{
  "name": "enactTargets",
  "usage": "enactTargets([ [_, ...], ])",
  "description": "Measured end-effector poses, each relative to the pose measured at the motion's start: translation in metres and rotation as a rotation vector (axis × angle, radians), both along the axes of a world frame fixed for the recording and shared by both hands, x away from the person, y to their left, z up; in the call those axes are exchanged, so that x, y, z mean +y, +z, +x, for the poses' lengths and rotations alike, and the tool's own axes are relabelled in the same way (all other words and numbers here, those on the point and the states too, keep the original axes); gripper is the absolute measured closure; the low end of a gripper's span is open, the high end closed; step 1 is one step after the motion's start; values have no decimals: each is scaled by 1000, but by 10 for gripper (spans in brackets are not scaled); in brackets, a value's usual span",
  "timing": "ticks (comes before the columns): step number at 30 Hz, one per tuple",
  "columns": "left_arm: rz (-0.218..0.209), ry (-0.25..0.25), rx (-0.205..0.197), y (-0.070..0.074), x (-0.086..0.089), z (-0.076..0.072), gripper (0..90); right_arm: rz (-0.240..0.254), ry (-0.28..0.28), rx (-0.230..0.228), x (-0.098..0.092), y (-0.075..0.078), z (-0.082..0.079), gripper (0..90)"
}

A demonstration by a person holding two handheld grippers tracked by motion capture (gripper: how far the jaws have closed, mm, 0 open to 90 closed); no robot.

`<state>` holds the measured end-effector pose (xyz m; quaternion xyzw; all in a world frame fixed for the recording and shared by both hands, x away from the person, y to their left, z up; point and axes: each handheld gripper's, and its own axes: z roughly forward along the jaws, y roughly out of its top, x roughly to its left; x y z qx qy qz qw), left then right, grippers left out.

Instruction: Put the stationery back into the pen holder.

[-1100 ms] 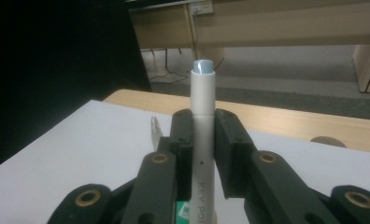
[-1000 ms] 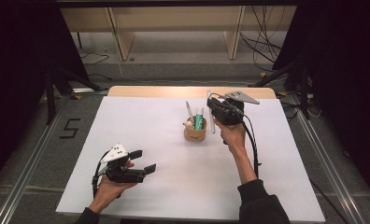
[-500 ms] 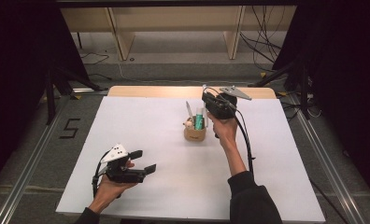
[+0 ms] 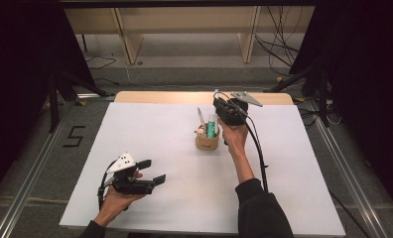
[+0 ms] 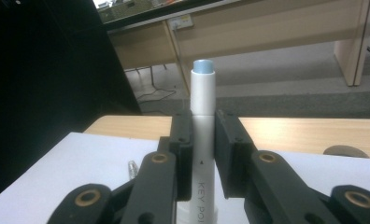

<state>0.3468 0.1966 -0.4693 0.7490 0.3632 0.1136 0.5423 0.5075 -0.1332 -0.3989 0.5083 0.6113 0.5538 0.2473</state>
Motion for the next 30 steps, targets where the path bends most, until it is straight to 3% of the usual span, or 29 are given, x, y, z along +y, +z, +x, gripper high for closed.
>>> enactTargets([
  [16, 0, -2, -1, 0, 0, 0, 144, 9, -32, 27, 2, -17, 1, 787],
  [30, 6, -9, 2, 0, -1, 0, 146, 16, -17, 22, 4, -30, -6, 787],
])
